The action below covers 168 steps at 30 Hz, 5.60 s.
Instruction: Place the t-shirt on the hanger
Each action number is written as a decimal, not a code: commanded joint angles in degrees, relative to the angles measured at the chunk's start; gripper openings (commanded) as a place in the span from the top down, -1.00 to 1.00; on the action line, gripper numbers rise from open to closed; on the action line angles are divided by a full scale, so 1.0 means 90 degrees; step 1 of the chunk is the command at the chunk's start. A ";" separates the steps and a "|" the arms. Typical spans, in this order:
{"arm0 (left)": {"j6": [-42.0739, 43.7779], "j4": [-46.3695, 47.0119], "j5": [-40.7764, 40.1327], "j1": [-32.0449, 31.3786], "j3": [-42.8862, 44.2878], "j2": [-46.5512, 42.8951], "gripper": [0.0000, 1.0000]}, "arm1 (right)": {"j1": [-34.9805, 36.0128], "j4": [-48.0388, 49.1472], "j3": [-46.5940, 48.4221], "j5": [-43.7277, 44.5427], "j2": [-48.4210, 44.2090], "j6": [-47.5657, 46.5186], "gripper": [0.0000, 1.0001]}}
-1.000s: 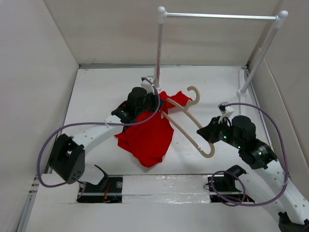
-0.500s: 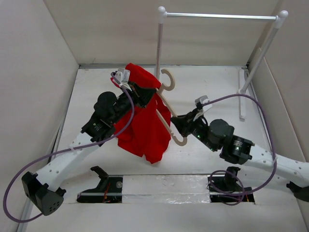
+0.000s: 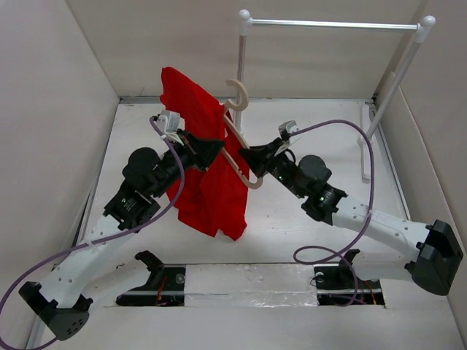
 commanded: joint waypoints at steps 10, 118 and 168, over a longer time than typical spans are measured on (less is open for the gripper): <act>-0.0262 -0.0338 -0.1382 -0.0065 0.0427 -0.0802 -0.08 | 0.0338 0.2562 -0.1115 0.0456 -0.1216 -0.0155 1.00; -0.1834 0.2270 -0.0476 0.0247 -0.0422 0.0263 1.00 | -0.0081 0.0716 -0.2375 -0.1347 -0.0915 -0.0789 0.02; -0.1404 0.3988 -0.1228 0.0306 -0.0848 0.0917 1.00 | 0.2566 -0.1426 -0.2504 0.0711 -0.1469 0.0967 1.00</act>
